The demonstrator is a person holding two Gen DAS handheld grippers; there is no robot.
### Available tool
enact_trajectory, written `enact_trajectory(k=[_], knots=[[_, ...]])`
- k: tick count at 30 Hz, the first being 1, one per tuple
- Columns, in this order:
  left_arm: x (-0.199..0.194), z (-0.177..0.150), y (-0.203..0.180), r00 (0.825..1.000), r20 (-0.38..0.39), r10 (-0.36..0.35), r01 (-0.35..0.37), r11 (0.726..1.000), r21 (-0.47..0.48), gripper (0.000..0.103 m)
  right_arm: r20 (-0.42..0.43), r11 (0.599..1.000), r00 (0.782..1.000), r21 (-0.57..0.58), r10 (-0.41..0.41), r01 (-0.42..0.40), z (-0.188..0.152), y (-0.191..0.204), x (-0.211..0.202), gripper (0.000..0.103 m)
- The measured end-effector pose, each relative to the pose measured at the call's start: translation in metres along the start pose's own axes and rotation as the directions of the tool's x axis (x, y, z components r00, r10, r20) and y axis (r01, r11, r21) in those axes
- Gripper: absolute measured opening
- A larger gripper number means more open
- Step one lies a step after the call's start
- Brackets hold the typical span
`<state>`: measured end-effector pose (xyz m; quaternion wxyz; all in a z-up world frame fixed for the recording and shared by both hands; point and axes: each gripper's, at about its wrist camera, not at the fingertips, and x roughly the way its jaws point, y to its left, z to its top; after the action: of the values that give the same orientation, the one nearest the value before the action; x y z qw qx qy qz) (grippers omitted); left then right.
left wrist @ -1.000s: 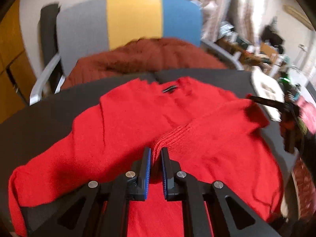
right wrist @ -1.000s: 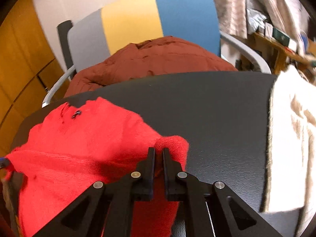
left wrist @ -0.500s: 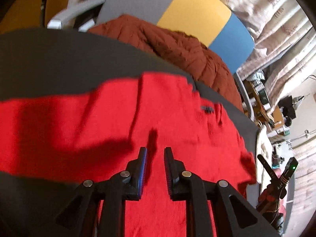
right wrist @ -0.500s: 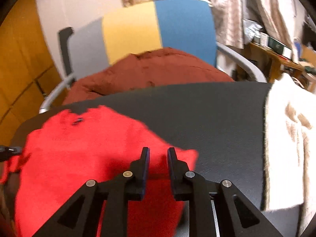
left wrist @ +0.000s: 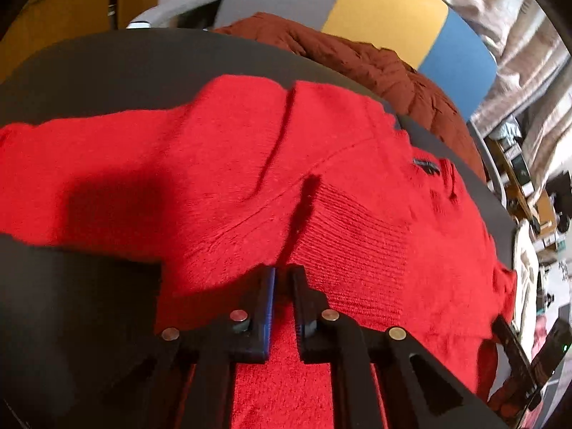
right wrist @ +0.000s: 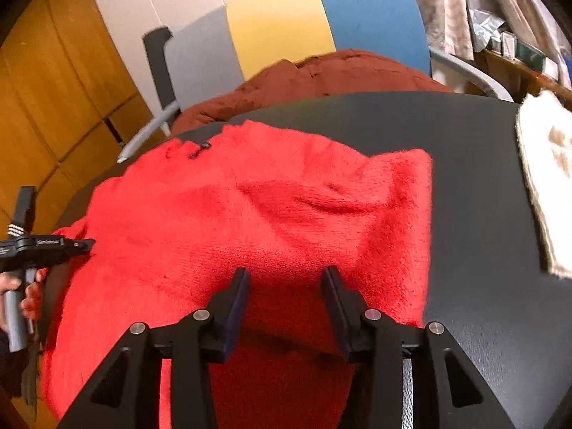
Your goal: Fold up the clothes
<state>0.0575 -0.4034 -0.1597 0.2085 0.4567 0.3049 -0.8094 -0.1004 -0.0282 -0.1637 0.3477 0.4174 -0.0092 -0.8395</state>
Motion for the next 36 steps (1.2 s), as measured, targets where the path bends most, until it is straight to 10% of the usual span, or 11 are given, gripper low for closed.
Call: enact_trajectory(k=[4, 14, 20, 25, 36], knots=[[-0.026, -0.013, -0.021, 0.986, 0.124, 0.109, -0.118, 0.991, 0.066, 0.013, 0.008, 0.993, 0.997, 0.084, 0.080, -0.080, 0.001, -0.012, -0.011, 0.044], [-0.025, -0.032, -0.107, 0.986, 0.166, -0.026, -0.036, 0.933, 0.358, 0.015, 0.063, 0.971, 0.993, 0.208, 0.104, -0.115, 0.030, -0.052, -0.040, 0.046], [0.016, -0.032, -0.120, 0.993, 0.114, 0.024, -0.063, 0.933, 0.354, 0.015, -0.080, 0.983, 0.988, 0.114, -0.134, 0.142, 0.050, -0.048, 0.013, 0.044], [0.028, -0.024, -0.125, 0.982, 0.186, 0.042, -0.107, 0.928, 0.357, 0.017, -0.023, 0.957, 0.957, -0.039, -0.289, 0.288, 0.062, -0.028, 0.045, 0.044], [0.046, -0.007, -0.134, 0.964, 0.258, 0.069, -0.162, 0.918, 0.362, 0.017, 0.001, 0.902, 0.911, -0.140, -0.412, 0.408, 0.086, -0.020, 0.067, 0.047]])
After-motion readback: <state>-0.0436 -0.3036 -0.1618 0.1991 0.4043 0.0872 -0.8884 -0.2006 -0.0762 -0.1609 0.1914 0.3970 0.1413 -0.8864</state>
